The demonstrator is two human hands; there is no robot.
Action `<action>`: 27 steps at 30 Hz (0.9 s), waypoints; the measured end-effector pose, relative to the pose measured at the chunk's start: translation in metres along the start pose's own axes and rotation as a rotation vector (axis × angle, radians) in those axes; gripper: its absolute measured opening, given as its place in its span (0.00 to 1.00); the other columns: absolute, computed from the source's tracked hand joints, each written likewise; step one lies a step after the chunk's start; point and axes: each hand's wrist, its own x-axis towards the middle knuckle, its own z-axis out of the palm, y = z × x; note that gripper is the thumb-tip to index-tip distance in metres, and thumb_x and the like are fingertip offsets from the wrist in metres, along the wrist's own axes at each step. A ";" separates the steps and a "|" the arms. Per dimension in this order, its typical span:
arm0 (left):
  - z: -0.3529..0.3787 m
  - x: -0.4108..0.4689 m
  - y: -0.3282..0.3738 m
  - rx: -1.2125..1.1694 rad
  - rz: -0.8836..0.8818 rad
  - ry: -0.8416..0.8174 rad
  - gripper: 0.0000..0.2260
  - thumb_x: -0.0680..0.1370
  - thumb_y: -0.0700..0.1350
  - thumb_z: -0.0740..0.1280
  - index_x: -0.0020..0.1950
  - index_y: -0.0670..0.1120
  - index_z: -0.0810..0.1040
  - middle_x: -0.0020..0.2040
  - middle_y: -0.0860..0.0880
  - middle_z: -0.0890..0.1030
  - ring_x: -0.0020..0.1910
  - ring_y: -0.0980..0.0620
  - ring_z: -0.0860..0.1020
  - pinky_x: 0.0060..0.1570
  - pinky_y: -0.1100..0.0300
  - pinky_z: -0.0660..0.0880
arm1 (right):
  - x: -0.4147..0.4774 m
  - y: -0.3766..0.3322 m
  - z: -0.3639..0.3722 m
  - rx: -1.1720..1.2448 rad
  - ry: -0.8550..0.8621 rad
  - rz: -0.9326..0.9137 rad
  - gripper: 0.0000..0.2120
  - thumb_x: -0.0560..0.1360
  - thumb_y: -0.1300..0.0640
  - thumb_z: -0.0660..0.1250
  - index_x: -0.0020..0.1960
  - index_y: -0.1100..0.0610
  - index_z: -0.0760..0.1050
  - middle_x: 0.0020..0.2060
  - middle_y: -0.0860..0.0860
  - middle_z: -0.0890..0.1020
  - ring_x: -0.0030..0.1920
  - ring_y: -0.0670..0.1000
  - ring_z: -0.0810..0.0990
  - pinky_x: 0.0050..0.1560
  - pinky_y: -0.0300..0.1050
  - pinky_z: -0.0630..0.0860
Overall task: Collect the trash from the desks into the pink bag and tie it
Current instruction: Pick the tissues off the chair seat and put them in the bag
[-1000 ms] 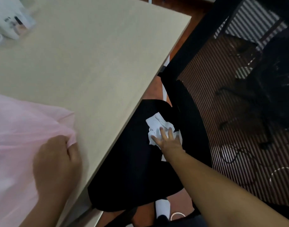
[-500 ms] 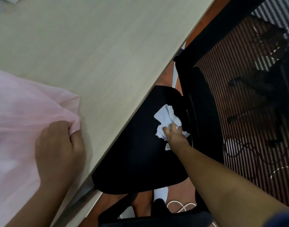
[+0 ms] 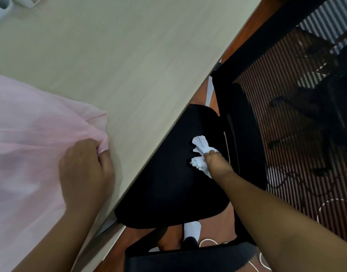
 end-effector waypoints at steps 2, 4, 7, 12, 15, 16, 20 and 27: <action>0.001 0.000 0.000 -0.010 0.008 0.001 0.07 0.77 0.45 0.57 0.39 0.45 0.66 0.36 0.42 0.72 0.36 0.41 0.70 0.37 0.49 0.64 | -0.010 0.002 -0.015 0.000 0.040 -0.006 0.16 0.76 0.63 0.66 0.63 0.60 0.70 0.59 0.55 0.74 0.60 0.54 0.75 0.59 0.47 0.75; 0.001 0.000 -0.002 -0.037 0.015 0.007 0.07 0.76 0.45 0.57 0.39 0.46 0.64 0.37 0.43 0.72 0.36 0.41 0.70 0.37 0.49 0.64 | -0.027 0.000 -0.035 -0.036 0.077 -0.001 0.16 0.76 0.62 0.65 0.64 0.60 0.69 0.59 0.54 0.74 0.60 0.53 0.74 0.59 0.46 0.75; -0.002 -0.002 0.000 -0.080 0.018 -0.004 0.05 0.76 0.43 0.60 0.40 0.45 0.67 0.38 0.41 0.73 0.38 0.39 0.72 0.38 0.49 0.64 | -0.062 -0.005 -0.065 -0.048 0.137 -0.008 0.16 0.76 0.63 0.66 0.63 0.59 0.70 0.58 0.54 0.74 0.59 0.52 0.75 0.58 0.46 0.77; -0.022 0.005 -0.004 -0.237 -0.035 -0.173 0.05 0.79 0.43 0.60 0.48 0.42 0.72 0.46 0.40 0.78 0.46 0.38 0.76 0.42 0.49 0.68 | -0.133 -0.022 -0.123 -0.025 0.272 -0.037 0.14 0.74 0.65 0.68 0.59 0.59 0.72 0.55 0.53 0.76 0.55 0.52 0.76 0.46 0.43 0.76; -0.060 0.018 -0.009 -0.421 -0.087 -0.310 0.07 0.81 0.46 0.58 0.47 0.44 0.69 0.46 0.41 0.78 0.46 0.38 0.76 0.42 0.51 0.71 | -0.178 -0.034 -0.159 -0.043 0.356 -0.046 0.13 0.74 0.66 0.66 0.58 0.59 0.72 0.55 0.53 0.75 0.55 0.51 0.75 0.47 0.42 0.77; -0.066 0.026 -0.009 -0.423 -0.090 -0.298 0.08 0.81 0.47 0.58 0.45 0.45 0.69 0.45 0.41 0.78 0.45 0.39 0.76 0.43 0.51 0.72 | -0.184 -0.035 -0.169 -0.067 0.349 -0.052 0.13 0.75 0.66 0.65 0.59 0.59 0.72 0.56 0.53 0.75 0.55 0.51 0.76 0.49 0.43 0.77; -0.130 0.043 -0.012 -0.437 -0.042 -0.227 0.11 0.81 0.51 0.58 0.46 0.45 0.71 0.45 0.43 0.78 0.45 0.40 0.76 0.45 0.52 0.72 | -0.234 -0.051 -0.219 0.040 0.410 -0.068 0.12 0.77 0.64 0.62 0.60 0.61 0.72 0.59 0.58 0.75 0.57 0.57 0.77 0.56 0.50 0.77; -0.233 0.062 -0.059 -0.411 -0.074 -0.060 0.13 0.81 0.53 0.55 0.40 0.47 0.67 0.42 0.45 0.76 0.40 0.42 0.73 0.35 0.55 0.66 | -0.281 -0.134 -0.277 0.023 0.541 -0.326 0.10 0.76 0.63 0.61 0.56 0.61 0.75 0.58 0.57 0.78 0.58 0.56 0.78 0.56 0.49 0.75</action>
